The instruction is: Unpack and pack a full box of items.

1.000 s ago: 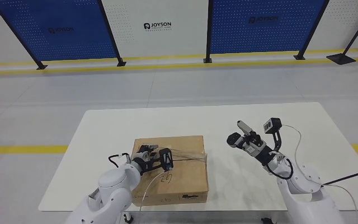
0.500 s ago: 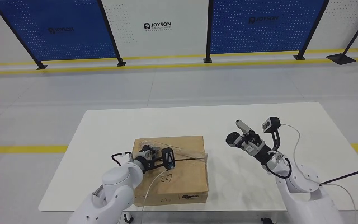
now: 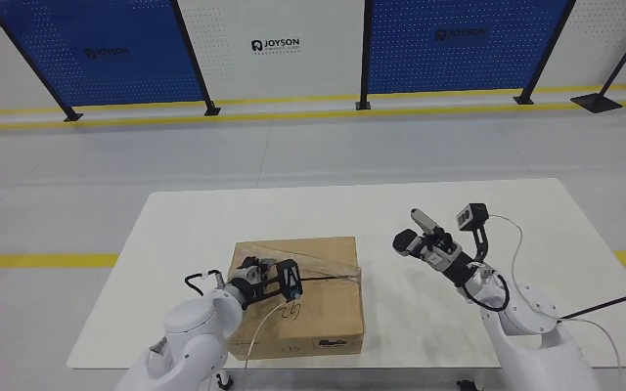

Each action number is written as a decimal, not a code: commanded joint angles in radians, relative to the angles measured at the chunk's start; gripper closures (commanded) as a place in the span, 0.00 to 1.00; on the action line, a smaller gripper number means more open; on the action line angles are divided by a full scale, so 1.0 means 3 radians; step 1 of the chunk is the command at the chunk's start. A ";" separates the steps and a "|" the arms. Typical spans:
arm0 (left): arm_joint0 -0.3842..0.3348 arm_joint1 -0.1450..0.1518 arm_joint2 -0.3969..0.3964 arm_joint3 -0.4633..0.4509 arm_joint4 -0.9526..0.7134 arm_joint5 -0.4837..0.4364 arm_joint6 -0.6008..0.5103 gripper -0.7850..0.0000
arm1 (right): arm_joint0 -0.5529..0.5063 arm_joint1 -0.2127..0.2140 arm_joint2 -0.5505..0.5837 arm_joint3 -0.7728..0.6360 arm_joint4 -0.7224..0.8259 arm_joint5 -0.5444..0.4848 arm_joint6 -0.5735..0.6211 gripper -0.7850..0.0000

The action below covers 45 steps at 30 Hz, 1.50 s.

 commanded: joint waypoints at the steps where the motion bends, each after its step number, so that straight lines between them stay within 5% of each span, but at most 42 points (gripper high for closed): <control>1: 0.0051 0.0000 -0.0030 -0.0082 -0.0027 -0.0044 -0.0053 1.00 | 0.0002 -0.0002 -0.0014 0.0005 0.0004 -0.0003 0.0002 0.00; 26: 0.0313 -0.0015 -0.0301 -0.0431 -0.0438 -0.0414 -0.0441 1.00 | 0.0049 -0.0001 -0.0065 0.0097 0.0050 -0.0031 0.0061 0.00; 29: 0.0341 -0.0020 -0.0305 -0.0412 -0.0479 -0.0400 -0.0487 1.00 | 0.0062 -0.0002 -0.0077 0.0101 0.0054 -0.0029 0.0070 0.24; 31: 0.0362 -0.0023 -0.0302 -0.0403 -0.0496 -0.0389 -0.0515 1.00 | 0.0068 -0.0003 -0.0088 0.0100 0.0053 -0.0032 0.0079 0.56; 34: 0.0385 -0.0026 -0.0284 -0.0357 -0.0483 -0.0398 -0.0532 1.00 | 0.0077 -0.0004 -0.0108 0.0100 0.0055 -0.0039 0.0100 0.76; 36: 0.0392 -0.0027 -0.0277 -0.0333 -0.0467 -0.0392 -0.0531 1.00 | 0.0089 -0.0006 -0.0128 0.0091 0.0055 -0.0044 0.0124 1.00; 45: 0.0406 -0.0031 -0.0266 -0.0270 -0.0395 -0.0391 -0.0502 1.00 | 0.0297 -0.0036 -0.0444 0.0141 0.0023 0.0141 0.0428 1.00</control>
